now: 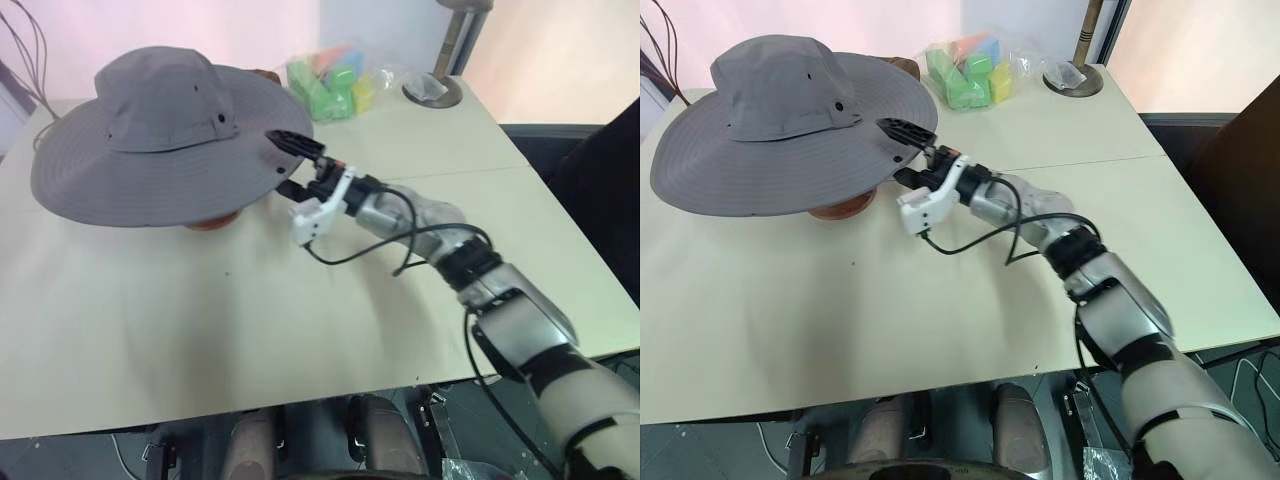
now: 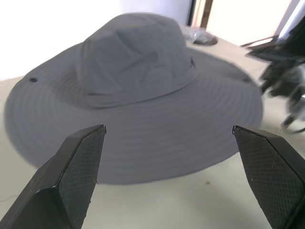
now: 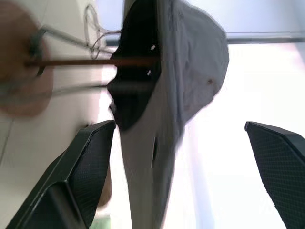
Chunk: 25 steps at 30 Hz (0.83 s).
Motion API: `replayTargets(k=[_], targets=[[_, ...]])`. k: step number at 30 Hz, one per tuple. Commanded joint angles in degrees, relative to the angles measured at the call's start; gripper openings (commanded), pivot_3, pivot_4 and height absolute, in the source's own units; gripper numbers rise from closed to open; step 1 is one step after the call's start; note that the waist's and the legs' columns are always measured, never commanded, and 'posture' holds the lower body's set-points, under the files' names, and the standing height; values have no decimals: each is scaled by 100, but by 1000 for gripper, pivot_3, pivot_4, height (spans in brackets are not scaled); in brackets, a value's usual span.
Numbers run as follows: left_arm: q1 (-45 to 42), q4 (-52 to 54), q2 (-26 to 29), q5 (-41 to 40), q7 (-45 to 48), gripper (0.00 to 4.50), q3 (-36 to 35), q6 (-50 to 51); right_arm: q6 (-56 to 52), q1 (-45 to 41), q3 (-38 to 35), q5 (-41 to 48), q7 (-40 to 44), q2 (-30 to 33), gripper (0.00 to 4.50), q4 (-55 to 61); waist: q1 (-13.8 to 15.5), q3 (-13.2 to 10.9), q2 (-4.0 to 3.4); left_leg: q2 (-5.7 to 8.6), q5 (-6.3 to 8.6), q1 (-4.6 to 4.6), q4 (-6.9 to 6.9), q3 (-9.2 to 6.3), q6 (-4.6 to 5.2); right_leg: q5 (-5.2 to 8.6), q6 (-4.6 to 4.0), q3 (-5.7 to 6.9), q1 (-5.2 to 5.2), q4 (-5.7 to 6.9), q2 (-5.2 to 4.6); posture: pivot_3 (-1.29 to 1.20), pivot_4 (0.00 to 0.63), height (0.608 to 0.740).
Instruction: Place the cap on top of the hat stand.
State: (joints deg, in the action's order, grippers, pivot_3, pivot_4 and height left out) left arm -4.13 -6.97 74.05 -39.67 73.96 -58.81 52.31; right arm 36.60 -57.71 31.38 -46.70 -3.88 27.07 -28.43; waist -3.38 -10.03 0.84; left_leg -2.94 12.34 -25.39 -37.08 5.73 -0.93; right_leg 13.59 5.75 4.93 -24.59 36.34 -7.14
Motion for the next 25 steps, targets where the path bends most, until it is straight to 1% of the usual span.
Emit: replayTargets(k=[1,2,3,4,6,7,8,9,10,12,14,16,19,22,25], targets=[[96,-141,16,231,36,4500,-138,-300,304,467,-540,531,612,804,4429,1024,3,0,0,0,2,0,1,0,3,0,0,0,-1,0,0,0,150,740],[153,-188,4,295,54,4500,-180,-363,413,669,-661,825,897,1095,4429,1204,13,0,0,0,3,0,1,0,5,0,0,0,-1,0,0,0,150,740],[259,-219,-29,394,88,4500,-254,-468,429,928,-800,1634,1460,1387,4429,1423,15,0,2,0,4,0,2,1,7,0,0,0,0,-3,0,0,150,740],[361,-230,-71,482,124,4500,-325,-577,179,1144,-968,2503,2053,1569,4429,1650,12,-2,5,0,4,2,1,2,7,0,1,0,3,-5,0,0,150,740],[621,-244,-184,648,212,4500,-491,-788,-911,1405,-1392,4298,3375,1863,4429,2152,-9,-3,5,-1,7,9,4,2,13,0,1,0,11,-8,0,0,150,740],[748,-233,-243,696,266,4500,-572,-864,-1407,1497,-1528,5029,4010,2044,4429,2418,-39,-6,4,-3,8,9,4,2,14,0,0,0,11,-7,0,0,150,740],[904,-206,-320,739,324,4500,-661,-935,-1950,1537,-1681,5643,4664,2285,4429,2609,-62,-6,4,-4,9,10,4,2,18,0,0,0,12,-7,1,0,150,740],[1037,-158,-399,770,373,4500,-746,-991,-2405,1537,-1836,6113,5143,2469,4429,2714,-64,-7,2,-8,10,12,3,1,20,0,0,0,12,-5,4,0,150,740],[1213,-73,-505,795,438,4500,-842,-1037,-3150,1479,-2069,6743,5629,2637,4429,2756,-56,-7,3,-11,11,12,4,1,21,0,0,0,11,-6,4,0,150,740],[1531,96,-721,847,518,4500,-963,-1190,-4389,1210,-2473,7656,6326,2861,4429,2592,-55,-7,2,-14,16,14,4,1,28,0,-1,2,13,-8,5,0,150,740],[1761,221,-888,878,526,4500,-1015,-1351,-5193,956,-2727,8114,6867,3030,4429,2370,-43,-6,4,-14,18,14,3,3,30,-1,-5,2,11,-9,4,0,150,740],[1912,248,-1036,922,474,4500,-1024,-1553,-5972,604,-2890,8414,7485,3250,4429,1986,-13,-8,1,-18,20,12,3,4,29,8,-27,2,6,-10,3,0,150,740],[1971,185,-1080,885,358,4500,-1036,-1581,-6653,15,-2998,8530,8201,3427,4429,1465,63,-9,0,-24,33,8,0,10,26,7,-37,2,-5,-14,-2,0,150,740],[1906,169,-1006,776,302,4500,-1011,-1514,-7006,-465,-3026,8407,8552,3433,4429,1125,94,-9,-2,-38,37,4,0,14,23,1,-46,1,-39,-19,-6,0,150,740],[1777,145,-922,683,267,4500,-952,-1459,-6968,-583,-3004,8127,8671,3387,4429,990,100,-8,0,-45,46,-3,0,21,11,0,-47,2,-47,-19,-6,0,150,740]])
